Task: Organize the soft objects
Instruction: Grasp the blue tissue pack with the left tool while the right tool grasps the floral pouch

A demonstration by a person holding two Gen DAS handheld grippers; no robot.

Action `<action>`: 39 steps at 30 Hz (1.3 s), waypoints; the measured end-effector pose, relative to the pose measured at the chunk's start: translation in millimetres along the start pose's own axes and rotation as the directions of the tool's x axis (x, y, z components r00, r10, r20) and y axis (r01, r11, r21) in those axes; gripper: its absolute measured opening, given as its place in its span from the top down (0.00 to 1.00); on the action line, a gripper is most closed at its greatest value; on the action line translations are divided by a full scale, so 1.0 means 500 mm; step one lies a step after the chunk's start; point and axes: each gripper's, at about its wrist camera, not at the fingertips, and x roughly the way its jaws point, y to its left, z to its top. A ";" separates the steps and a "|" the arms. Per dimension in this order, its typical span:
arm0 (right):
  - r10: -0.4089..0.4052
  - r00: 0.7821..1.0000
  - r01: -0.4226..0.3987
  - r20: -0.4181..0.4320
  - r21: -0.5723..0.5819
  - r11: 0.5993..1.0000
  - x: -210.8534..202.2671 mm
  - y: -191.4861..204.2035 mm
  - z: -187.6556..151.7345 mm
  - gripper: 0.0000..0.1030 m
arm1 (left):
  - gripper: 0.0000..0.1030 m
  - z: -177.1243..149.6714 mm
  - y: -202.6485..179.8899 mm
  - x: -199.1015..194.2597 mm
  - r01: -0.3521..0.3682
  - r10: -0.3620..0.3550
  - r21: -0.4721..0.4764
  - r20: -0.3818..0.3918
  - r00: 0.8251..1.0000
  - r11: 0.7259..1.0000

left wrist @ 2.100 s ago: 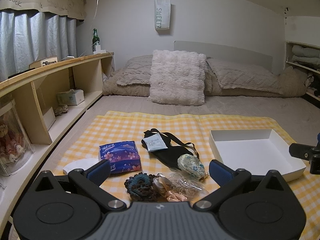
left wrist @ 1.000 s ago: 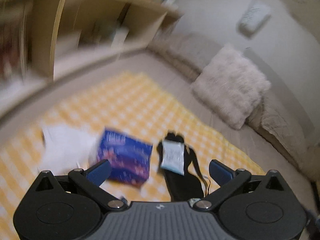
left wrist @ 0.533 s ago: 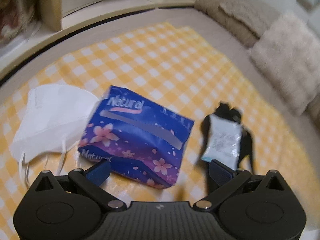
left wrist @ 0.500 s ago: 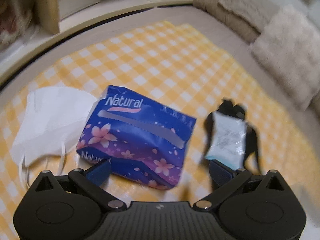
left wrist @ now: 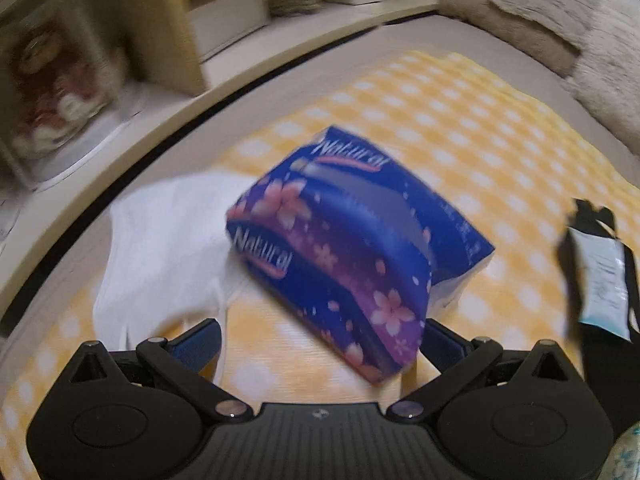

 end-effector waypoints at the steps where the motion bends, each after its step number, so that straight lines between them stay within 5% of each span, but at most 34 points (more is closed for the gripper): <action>1: 0.003 1.000 -0.003 -0.002 -0.006 1.000 0.003 0.005 0.000 0.00 | 0.00 0.002 0.015 0.001 -0.002 0.002 -0.015 -0.011 1.000 1.000; 4: 0.034 0.999 -0.034 -0.019 0.000 0.999 0.015 0.022 0.001 0.00 | 0.00 0.012 0.055 0.000 0.067 -0.074 -0.106 -0.067 0.995 0.992; 8: 0.105 0.993 -0.101 -0.058 0.070 0.992 0.039 0.034 0.005 0.00 | 0.00 0.039 0.075 -0.007 0.190 -0.218 -0.257 -0.082 0.973 0.947; 19: 0.115 0.988 -0.099 -0.101 0.155 0.983 0.094 0.012 0.001 0.00 | 0.00 0.083 0.038 0.027 0.154 -0.206 -0.520 -0.043 0.978 0.840; 26: 0.188 0.971 -0.130 -0.147 0.336 0.933 0.135 -0.038 -0.025 0.11 | 0.05 0.079 0.018 0.042 0.097 -0.124 -0.474 -0.025 0.992 0.875; 34: 0.194 0.958 -0.100 -0.210 0.390 0.915 0.172 -0.032 -0.045 0.11 | 0.23 0.067 0.006 0.039 0.143 -0.145 -0.277 0.011 0.989 0.950; 39: 0.196 0.947 -0.086 -0.256 0.385 0.919 0.192 -0.025 -0.059 0.12 | 0.34 0.064 0.009 0.029 0.189 -0.190 -0.183 0.011 0.982 0.965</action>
